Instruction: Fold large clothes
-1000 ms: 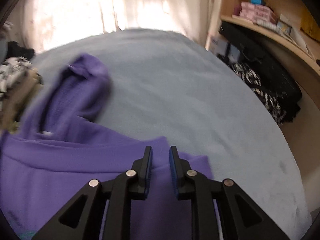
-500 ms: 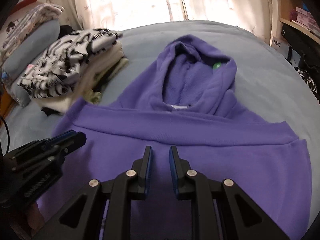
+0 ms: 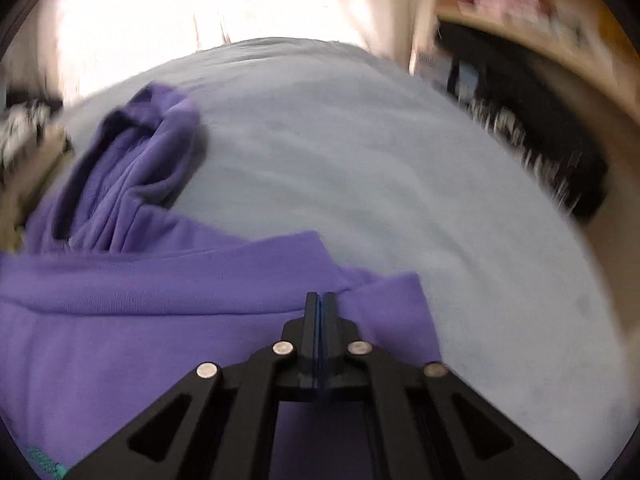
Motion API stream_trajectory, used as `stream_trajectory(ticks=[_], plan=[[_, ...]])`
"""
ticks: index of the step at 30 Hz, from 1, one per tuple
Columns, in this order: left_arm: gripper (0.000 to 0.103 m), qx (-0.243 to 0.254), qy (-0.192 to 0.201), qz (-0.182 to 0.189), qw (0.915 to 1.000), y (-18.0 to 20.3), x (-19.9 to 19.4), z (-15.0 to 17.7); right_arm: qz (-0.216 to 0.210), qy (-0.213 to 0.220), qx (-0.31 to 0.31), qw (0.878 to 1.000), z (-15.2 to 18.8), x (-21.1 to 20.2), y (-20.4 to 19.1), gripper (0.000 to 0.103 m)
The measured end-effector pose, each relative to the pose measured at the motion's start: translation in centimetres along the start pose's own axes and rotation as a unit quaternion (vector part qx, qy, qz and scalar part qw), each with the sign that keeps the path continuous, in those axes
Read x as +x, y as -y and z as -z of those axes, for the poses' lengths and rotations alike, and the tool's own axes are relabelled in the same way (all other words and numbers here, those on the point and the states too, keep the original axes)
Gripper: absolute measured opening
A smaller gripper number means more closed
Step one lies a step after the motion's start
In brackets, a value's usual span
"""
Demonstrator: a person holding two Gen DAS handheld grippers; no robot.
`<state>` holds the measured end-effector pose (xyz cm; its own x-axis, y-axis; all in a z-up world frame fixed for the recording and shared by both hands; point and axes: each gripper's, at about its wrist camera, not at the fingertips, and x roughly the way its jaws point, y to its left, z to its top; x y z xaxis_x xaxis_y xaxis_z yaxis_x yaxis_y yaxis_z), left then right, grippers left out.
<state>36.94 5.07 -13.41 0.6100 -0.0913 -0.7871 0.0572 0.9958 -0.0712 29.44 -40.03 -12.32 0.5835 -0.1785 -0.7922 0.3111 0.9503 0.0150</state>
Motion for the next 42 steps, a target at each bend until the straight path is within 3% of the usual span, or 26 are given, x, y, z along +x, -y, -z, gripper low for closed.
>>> stream_trajectory(ticks=[2,7,12,14,15,17,18,23,26,29,32,34,36,38,39,42], plan=[[0.008,0.011,0.001,-0.013,0.9999,0.5,0.2,0.1,-0.017,-0.001,0.025,1.000,-0.1,-0.2,1.1,0.000],[0.008,0.020,-0.005,-0.026,0.9995,0.9,0.1,-0.3,0.036,0.000,-0.026,0.999,0.3,-0.8,-1.6,0.002],[0.010,0.024,-0.038,-0.049,0.9978,1.8,-1.1,0.2,0.034,-0.012,-0.010,0.999,1.1,-2.7,-2.1,0.003],[0.023,0.025,-0.052,-0.061,0.9965,2.8,-2.2,0.8,0.027,-0.019,-0.004,0.999,1.8,-4.1,-2.9,0.003],[0.029,0.026,-0.057,-0.063,0.9960,3.2,-3.1,1.4,0.020,-0.024,0.002,1.000,2.2,-5.0,-3.4,0.003],[0.054,0.027,-0.054,-0.064,0.9961,4.5,-5.3,2.9,-0.001,-0.035,0.016,0.999,3.3,-6.4,-4.5,0.003],[0.057,0.028,-0.050,-0.060,0.9966,4.8,-6.2,3.4,-0.018,-0.039,0.025,0.999,4.0,-7.3,-5.1,0.003],[0.059,0.025,-0.012,-0.024,0.9993,7.2,-11.5,8.3,-0.119,-0.050,0.041,0.991,8.7,-11.5,-9.0,0.004],[0.059,0.017,0.009,-0.009,0.9998,7.5,-13.3,11.4,-0.140,-0.052,0.005,0.989,11.4,-12.8,-11.5,0.004],[0.059,0.036,0.029,-0.039,0.9981,7.4,-13.6,13.2,-0.141,-0.060,-0.032,0.988,13.5,-12.9,-12.7,0.004],[0.059,0.035,0.014,-0.076,0.9964,5.8,-12.9,14.1,-0.147,-0.065,-0.029,0.987,14.3,-12.6,-11.2,0.004],[0.059,0.010,-0.005,-0.075,0.9972,3.8,-12.6,14.6,-0.135,-0.064,-0.020,0.989,14.4,-12.6,-9.4,0.003],[0.059,-0.014,-0.006,-0.060,0.9981,2.0,-12.7,14.6,-0.093,-0.057,-0.022,0.994,14.4,-12.7,-7.1,0.003],[0.057,-0.017,-0.002,-0.081,0.9966,0.8,-13.1,14.5,-0.044,-0.049,-0.022,0.998,14.3,-12.5,-4.4,0.003],[0.056,-0.020,-0.005,-0.073,0.9971,0.2,-13.0,14.3,-0.025,-0.049,-0.017,0.998,14.1,-12.4,-3.0,0.003],[0.053,-0.035,-0.004,-0.061,0.9975,-0.8,-13.1,14.4,0.010,-0.045,0.011,0.999,13.7,-12.5,1.1,0.000]])
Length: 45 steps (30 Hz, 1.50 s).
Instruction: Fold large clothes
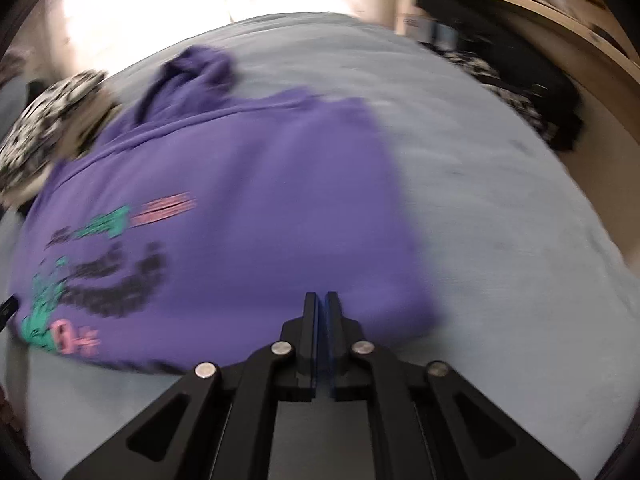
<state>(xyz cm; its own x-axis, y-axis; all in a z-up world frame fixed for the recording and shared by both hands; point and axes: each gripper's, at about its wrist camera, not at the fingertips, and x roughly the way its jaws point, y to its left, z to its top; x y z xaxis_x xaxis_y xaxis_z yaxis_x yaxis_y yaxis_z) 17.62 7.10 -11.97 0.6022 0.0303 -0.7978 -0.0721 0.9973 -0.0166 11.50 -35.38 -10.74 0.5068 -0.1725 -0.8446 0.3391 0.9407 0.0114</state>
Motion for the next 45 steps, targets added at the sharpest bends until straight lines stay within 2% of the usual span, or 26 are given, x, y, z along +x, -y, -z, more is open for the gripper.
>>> stream_trajectory(ticks=[2,7,11,15,18,21,27,32,36,41,45], plan=[[0.053,-0.002,0.004,-0.028,0.9996,-0.2,0.2,0.1,0.006,0.003,0.015,1.000,0.0,-0.3,1.7,0.000],[0.055,-0.053,-0.018,0.008,0.9984,-2.3,1.0,0.1,0.031,0.003,-0.001,1.000,0.7,-0.1,1.2,0.000],[0.055,-0.056,-0.017,0.007,0.9983,-2.5,0.9,0.1,0.040,0.001,-0.011,0.999,1.2,0.1,0.9,0.003],[0.055,-0.044,-0.015,-0.003,0.9989,-2.0,0.5,-0.1,0.003,0.008,0.041,0.999,1.4,0.0,2.4,0.004],[0.055,-0.040,-0.015,-0.005,0.9991,-1.8,-0.2,-0.3,-0.014,0.006,0.053,0.998,1.5,0.2,2.7,0.004],[0.055,-0.031,-0.006,0.004,0.9995,-1.6,-1.4,-0.6,0.000,0.004,0.033,0.999,1.6,0.4,2.1,0.004],[0.055,0.027,0.017,0.036,0.9988,0.4,-4.5,-1.9,0.043,-0.007,-0.001,0.999,1.6,0.7,0.5,0.004],[0.067,0.043,0.033,0.051,0.9972,1.8,-6.5,-4.3,0.060,-0.017,-0.021,0.998,1.6,0.7,-0.2,0.004],[0.068,0.054,0.032,0.072,0.9954,3.2,-7.0,-6.6,0.067,-0.027,-0.030,0.997,1.4,0.7,-0.4,0.004],[0.073,0.110,0.017,0.113,0.9874,6.9,-6.5,-10.9,0.084,-0.063,-0.073,0.992,0.0,0.5,-1.4,0.004],[0.073,0.145,0.004,0.118,0.9823,9.6,-5.0,-14.6,0.034,-0.057,-0.099,0.993,-3.0,-1.3,-2.8,0.004]])
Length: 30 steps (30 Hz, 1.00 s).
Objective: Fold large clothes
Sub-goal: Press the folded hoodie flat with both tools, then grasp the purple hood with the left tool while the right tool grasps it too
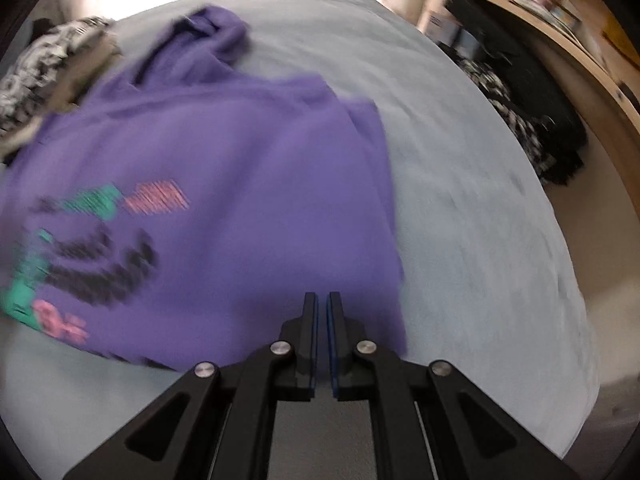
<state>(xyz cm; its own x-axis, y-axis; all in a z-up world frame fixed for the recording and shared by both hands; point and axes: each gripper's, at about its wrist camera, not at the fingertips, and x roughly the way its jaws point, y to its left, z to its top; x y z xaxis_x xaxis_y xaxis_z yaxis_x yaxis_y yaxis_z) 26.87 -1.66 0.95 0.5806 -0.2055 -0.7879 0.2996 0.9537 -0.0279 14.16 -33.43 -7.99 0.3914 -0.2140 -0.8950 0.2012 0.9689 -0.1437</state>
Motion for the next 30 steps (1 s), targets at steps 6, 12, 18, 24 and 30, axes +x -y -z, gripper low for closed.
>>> stream_trajectory(ticks=[6,12,18,24,30], plan=[[0.073,0.023,-0.010,-0.006,0.9997,0.7,5.0,-7.2,-0.051,0.057,-0.024,0.997,-8.4,-3.3,-1.2,0.004],[0.073,0.023,-0.039,-0.008,0.9989,1.3,12.0,-12.3,-0.094,0.076,-0.023,0.992,-17.9,-1.3,-3.1,0.004],[0.072,0.032,-0.074,-0.049,0.9955,2.0,20.3,-15.3,-0.159,0.047,-0.002,0.986,-25.9,5.0,-5.3,0.005],[0.071,0.044,-0.102,-0.093,0.9894,1.4,26.9,-16.8,-0.169,0.031,0.015,0.985,-30.7,10.8,-6.0,0.005],[0.071,0.009,-0.132,-0.072,0.9886,-0.7,30.5,-17.2,-0.183,0.018,-0.004,0.983,-33.5,14.3,-7.4,0.005]])
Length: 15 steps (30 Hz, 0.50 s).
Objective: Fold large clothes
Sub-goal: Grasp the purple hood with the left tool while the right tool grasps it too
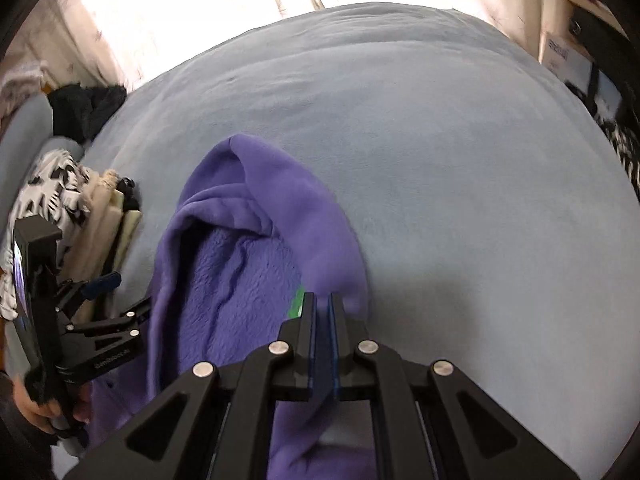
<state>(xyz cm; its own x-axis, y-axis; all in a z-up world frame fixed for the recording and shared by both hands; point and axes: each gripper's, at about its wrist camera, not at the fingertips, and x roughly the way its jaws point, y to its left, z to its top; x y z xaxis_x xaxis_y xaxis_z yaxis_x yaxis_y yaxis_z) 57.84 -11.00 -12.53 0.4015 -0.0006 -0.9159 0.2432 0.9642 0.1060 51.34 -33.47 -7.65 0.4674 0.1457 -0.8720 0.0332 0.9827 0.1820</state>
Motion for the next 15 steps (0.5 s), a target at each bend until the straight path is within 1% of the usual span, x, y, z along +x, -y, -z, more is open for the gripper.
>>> stream_trajectory(ticks=[1,3,4,6,8,10,11,12,13,14,15], plan=[[0.071,-0.004,-0.001,0.009,1.0000,-0.1,0.2,-0.1,0.016,0.002,-0.010,1.000,-0.4,0.5,-0.2,0.005],[0.071,-0.013,-0.002,0.030,0.9995,-0.3,0.6,-0.4,0.019,-0.002,-0.018,1.000,-0.5,0.9,0.0,0.005],[0.071,-0.015,-0.003,0.043,0.9990,-0.2,0.8,-0.6,0.014,-0.003,-0.017,1.000,-0.7,1.0,0.3,0.005],[0.071,-0.012,-0.004,0.056,0.9983,0.1,1.1,-0.8,-0.012,0.001,0.001,1.000,-0.7,0.8,1.4,0.005],[0.071,-0.004,-0.004,0.056,0.9984,0.7,1.4,-1.0,-0.035,0.001,0.021,0.999,-0.5,0.6,2.8,0.006],[0.071,0.008,0.001,0.053,0.9986,1.3,1.6,-1.3,-0.043,-0.002,0.037,0.998,-0.4,0.8,3.8,0.006],[0.058,0.012,0.004,0.052,0.9986,1.5,1.6,-1.4,-0.044,-0.003,0.043,0.998,-0.4,1.0,4.0,0.006],[0.040,0.018,0.009,0.059,0.9981,1.8,1.5,-1.4,-0.046,-0.002,0.049,0.998,-0.4,1.1,4.2,0.006],[0.004,0.026,0.008,0.073,0.9970,2.3,1.4,-1.4,-0.049,-0.001,0.054,0.997,-0.3,1.3,4.4,0.007],[0.003,0.031,0.010,0.060,0.9977,2.7,1.2,-1.4,-0.057,0.004,0.061,0.996,-0.2,1.3,4.6,0.008],[0.003,0.036,0.018,0.037,0.9985,2.9,0.7,-1.4,-0.059,0.006,0.064,0.996,-0.2,1.4,4.6,0.008]])
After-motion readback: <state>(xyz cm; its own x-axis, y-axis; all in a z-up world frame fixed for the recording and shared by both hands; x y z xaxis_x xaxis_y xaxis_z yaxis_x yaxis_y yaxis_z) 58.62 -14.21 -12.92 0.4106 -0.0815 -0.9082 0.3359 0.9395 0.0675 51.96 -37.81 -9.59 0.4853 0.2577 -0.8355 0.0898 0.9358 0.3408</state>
